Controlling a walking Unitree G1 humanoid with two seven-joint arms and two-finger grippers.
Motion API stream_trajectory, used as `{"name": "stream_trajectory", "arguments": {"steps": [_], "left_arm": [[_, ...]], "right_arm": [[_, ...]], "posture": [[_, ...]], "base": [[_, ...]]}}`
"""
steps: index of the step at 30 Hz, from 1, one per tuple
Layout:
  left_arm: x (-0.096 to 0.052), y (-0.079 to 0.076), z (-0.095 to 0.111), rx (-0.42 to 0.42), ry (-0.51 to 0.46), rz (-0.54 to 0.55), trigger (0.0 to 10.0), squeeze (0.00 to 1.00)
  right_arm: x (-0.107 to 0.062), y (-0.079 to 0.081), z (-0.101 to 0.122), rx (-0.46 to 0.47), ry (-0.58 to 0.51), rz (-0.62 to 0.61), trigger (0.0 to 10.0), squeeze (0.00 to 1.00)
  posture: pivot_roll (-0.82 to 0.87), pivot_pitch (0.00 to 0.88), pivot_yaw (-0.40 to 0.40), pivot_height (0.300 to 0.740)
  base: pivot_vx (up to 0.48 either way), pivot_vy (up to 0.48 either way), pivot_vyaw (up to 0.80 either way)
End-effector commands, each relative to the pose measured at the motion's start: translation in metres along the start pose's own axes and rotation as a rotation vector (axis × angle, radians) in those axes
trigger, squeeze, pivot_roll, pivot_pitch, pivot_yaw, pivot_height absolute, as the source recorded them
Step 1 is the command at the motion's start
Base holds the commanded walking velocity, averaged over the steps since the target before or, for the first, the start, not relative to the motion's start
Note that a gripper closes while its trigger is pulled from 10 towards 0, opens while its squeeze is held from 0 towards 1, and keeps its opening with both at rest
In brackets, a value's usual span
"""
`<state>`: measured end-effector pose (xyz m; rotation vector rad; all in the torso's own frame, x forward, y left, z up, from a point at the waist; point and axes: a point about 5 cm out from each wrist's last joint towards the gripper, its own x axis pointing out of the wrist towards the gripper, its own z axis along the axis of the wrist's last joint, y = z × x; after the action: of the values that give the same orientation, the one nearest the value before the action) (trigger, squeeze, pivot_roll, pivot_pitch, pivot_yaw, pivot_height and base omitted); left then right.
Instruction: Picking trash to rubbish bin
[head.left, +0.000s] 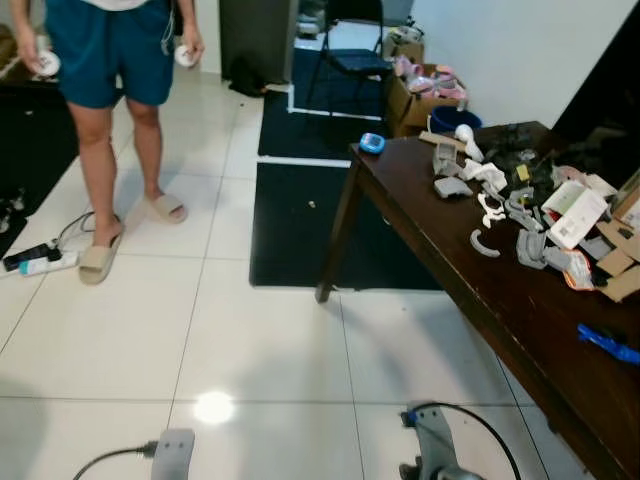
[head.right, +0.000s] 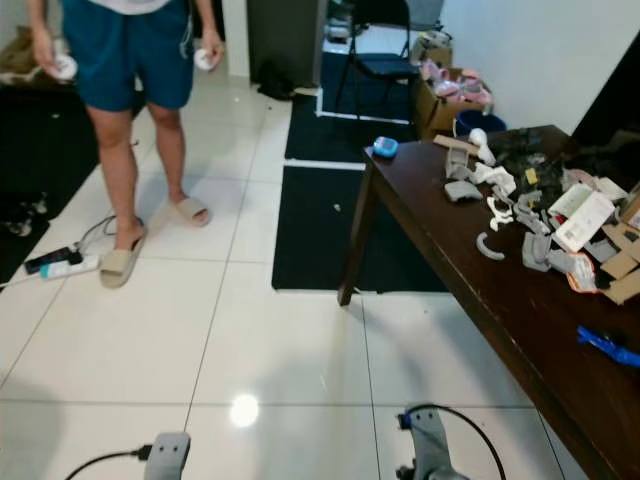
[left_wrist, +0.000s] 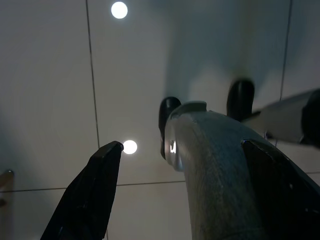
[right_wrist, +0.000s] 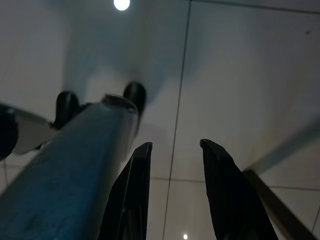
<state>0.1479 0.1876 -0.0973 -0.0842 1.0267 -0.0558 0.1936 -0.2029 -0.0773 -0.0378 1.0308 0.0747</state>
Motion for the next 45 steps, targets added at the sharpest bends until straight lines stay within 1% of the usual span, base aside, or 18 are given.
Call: {"name": "stream_trajectory", "arguments": {"steps": [1, 17, 20, 25, 33, 45], "left_arm": [[-0.001, -0.006, -0.013, -0.006, 0.051, -0.019, 10.0, 0.0], [-0.002, -0.002, -0.017, -0.004, 0.064, -0.009, 10.0, 0.0], [-0.002, -0.002, -0.017, -0.002, 0.064, -0.006, 10.0, 0.0], [-0.002, -0.002, -0.017, -0.001, 0.065, -0.004, 10.0, 0.0], [-0.002, -0.004, -0.018, -0.023, 0.068, -0.003, 10.0, 0.0], [-0.002, -0.007, -0.018, -0.025, 0.063, -0.002, 10.0, 0.0]], "right_arm": [[-0.001, -0.005, -0.004, 0.012, 0.015, -0.016, 10.0, 0.0], [-0.001, -0.005, -0.006, 0.011, 0.022, -0.014, 10.0, 0.0], [-0.001, -0.005, -0.006, 0.006, 0.025, -0.017, 10.0, 0.0], [-0.002, -0.006, -0.007, 0.006, 0.03, -0.018, 10.0, 0.0], [-0.002, -0.007, -0.009, 0.004, 0.04, -0.023, 10.0, 0.0], [-0.004, -0.015, -0.014, -0.023, 0.075, -0.069, 10.0, 0.0]], "posture": [[0.14, 0.09, -0.089, 0.74], [0.14, 0.08, -0.09, 0.74], [0.14, 0.079, -0.092, 0.74], [0.14, 0.077, -0.092, 0.74], [0.14, 0.083, -0.094, 0.74], [0.14, 0.091, -0.098, 0.74]], "base": [[0.296, 0.0, 0.0], [0.293, 0.0, 0.0], [0.275, 0.0, -0.8], [0.0, 0.0, -0.8], [0.0, 0.0, -0.8], [0.0, 0.0, -0.8]]}}
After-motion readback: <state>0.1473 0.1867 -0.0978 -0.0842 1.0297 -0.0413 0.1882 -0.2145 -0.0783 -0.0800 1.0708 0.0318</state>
